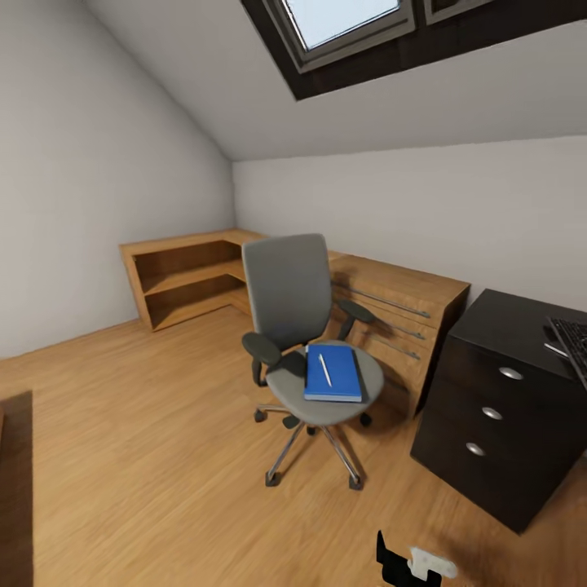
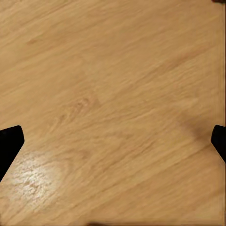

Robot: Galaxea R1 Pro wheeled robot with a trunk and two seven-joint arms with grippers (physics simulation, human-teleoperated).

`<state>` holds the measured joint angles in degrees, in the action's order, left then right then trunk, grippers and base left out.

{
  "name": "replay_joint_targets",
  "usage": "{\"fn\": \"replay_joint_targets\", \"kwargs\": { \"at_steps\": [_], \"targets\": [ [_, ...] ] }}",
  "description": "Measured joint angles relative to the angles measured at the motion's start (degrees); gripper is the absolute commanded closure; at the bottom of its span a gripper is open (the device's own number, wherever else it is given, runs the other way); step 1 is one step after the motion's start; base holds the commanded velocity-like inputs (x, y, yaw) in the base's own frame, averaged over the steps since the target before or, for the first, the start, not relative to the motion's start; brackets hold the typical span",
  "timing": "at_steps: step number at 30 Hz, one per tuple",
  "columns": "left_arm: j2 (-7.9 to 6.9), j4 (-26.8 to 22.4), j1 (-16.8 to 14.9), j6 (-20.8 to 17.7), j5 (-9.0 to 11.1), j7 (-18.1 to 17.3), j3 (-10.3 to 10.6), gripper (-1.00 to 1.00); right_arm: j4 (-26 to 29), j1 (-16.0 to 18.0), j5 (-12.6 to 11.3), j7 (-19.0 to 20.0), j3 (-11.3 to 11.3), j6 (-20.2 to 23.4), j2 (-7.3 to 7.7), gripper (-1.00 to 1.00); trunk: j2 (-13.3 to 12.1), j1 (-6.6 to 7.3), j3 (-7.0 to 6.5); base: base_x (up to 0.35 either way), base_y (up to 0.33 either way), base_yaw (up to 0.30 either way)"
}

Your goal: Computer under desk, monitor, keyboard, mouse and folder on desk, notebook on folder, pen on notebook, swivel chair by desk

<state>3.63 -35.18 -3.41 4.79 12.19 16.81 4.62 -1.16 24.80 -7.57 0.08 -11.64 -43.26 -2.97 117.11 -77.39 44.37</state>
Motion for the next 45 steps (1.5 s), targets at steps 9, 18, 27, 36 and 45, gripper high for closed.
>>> {"fn": "replay_joint_targets", "kwargs": {
  "at_steps": [9, 18, 27, 36, 45],
  "targets": [
    [0.00, 0.2, 0.0, -0.3, 0.1, -0.1, -0.1, -1.00, 0.0, 0.0, 0.0, 0.0, 0.0, 0.1, 0.00, -1.00, -3.6, 1.98, -1.62, 0.000, 0.000, -0.295],
    [0.01, 7.7, -1.1, -4.3, 0.4, -2.8, -0.1, -1.00, 0.0, 0.0, 0.0, 0.0, -0.1, 0.1, 0.06, -1.00, -7.2, 3.95, -3.23, 0.000, 0.000, -0.297],
    [-0.71, 13.7, -4.6, -5.1, 0.5, -6.7, -0.2, -1.00, 0.0, 0.0, 0.0, 0.0, 0.0, 0.1, 0.16, -1.00, -10.8, 5.93, -4.85, 0.000, 0.000, -0.297],
    [-0.60, 14.0, -4.7, -1.4, 0.4, -6.8, -0.3, -1.00, 0.0, 0.0, 0.0, 0.0, 0.0, 0.1, 0.06, -1.00, -14.4, 7.91, -6.46, 0.000, 0.000, -0.297],
    [-0.54, 14.1, -4.7, 5.2, 0.4, -6.5, -0.5, -1.00, 0.0, 0.0, 0.1, 0.0, 0.0, 0.1, 0.00, -1.00, -18.1, 9.89, -8.08, 0.000, 0.000, -0.297]
  ]
}}
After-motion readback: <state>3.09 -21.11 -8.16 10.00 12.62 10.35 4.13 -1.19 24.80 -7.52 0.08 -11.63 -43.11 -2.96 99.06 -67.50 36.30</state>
